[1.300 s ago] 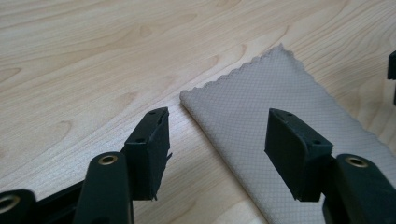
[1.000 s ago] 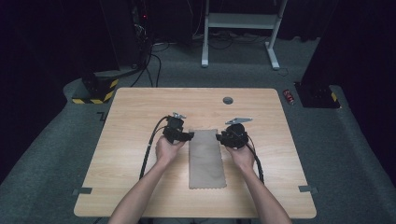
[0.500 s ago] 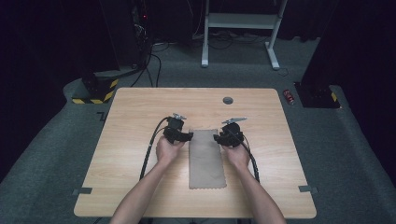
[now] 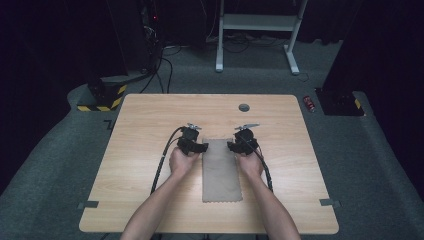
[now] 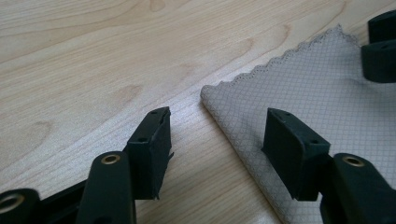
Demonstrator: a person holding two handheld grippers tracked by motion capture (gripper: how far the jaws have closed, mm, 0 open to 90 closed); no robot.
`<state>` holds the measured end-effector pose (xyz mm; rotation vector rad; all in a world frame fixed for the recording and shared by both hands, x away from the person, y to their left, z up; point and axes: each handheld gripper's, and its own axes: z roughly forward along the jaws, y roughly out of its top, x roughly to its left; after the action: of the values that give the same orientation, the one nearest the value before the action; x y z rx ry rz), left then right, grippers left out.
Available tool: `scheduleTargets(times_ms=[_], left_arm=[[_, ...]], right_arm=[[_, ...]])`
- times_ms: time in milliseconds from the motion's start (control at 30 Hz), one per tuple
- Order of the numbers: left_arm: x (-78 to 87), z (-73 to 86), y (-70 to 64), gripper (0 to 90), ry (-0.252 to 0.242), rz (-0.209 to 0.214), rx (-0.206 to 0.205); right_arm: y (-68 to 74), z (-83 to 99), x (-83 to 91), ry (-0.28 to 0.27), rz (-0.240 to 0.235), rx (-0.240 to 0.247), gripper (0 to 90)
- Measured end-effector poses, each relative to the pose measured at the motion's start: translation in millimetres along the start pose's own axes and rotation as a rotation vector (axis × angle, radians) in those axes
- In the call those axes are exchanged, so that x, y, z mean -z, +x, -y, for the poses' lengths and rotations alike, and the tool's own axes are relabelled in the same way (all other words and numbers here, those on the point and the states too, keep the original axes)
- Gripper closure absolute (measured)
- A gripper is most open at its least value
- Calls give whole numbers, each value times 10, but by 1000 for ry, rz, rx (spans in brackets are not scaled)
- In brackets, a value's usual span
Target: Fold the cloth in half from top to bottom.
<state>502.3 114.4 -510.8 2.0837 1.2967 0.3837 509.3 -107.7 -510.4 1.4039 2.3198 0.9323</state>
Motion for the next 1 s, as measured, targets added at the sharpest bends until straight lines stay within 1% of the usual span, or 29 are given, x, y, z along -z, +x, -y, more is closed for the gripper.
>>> scheduleTargets(times_ms=[67, 133, 200, 267, 367, 433, 467, 533, 600, 667, 700, 733, 767, 800, 833, 867, 967, 1000], left_arm=[[-5, -8, -3, 435, 4, -5, -18], [-14, -17, -7, 448, 3, -10, -26], [-18, -17, -8, 453, -2, -9, -21], [-22, -19, -13, 476, -4, -13, -27], [-24, -21, -16, 503, -2, -21, -41], [-28, -16, -46, 519, -2, -35, -75], [-27, -18, -47, 540, 0, -32, -80], [-32, -20, -42, 546, -4, -26, -77], [-35, -21, -38, 552, -7, -23, -78], [-37, -25, -35, 568, -8, -21, -80], [-37, -25, -35, 574, -8, -21, -80], [-41, -30, -48, 591, -7, -18, -76], [-41, -30, -48, 607, -7, -18, -76], [-45, -45, -59, 629, 0, -11, -85], [-45, -45, -59, 643, 0, -11, -85], [-53, -65, -66, 665, 7, -1, -89], [-59, -71, -65, 709, 5, 3, -92], [-61, -71, -65, 728, 3, 11, -92]], right_arm=[[45, -1, -21, -6, 23, 28, 581], [45, -11, -34, -9, 33, 37, 583], [34, -17, -40, -11, 39, 26, 584], [14, -58, -56, 3, 40, 19, 584], [16, -104, -82, 17, 48, 32, 598], [20, -108, -99, 5, 49, 34, 623], [23, -108, -103, 2, 52, 38, 638], [30, -112, -107, 4, 57, 51, 660], [32, -114, -108, 3, 56, 48, 690], [37, -119, -112, 4, 49, 64, 735], [37, -119, -112, 4, 49, 64, 735], [45, -119, -113, 5, 45, 66, 763], [45, -119, -113, 5, 45, 66, 763], [45, -119, -111, 8, 36, 66, 783], [45, -119, -111, 8, 36, 66, 783], [45, -120, -113, 8, 26, 62, 808], [48, -121, -114, 10, 17, 57, 840], [47, -122, -115, 10, 12, 57, 852]])
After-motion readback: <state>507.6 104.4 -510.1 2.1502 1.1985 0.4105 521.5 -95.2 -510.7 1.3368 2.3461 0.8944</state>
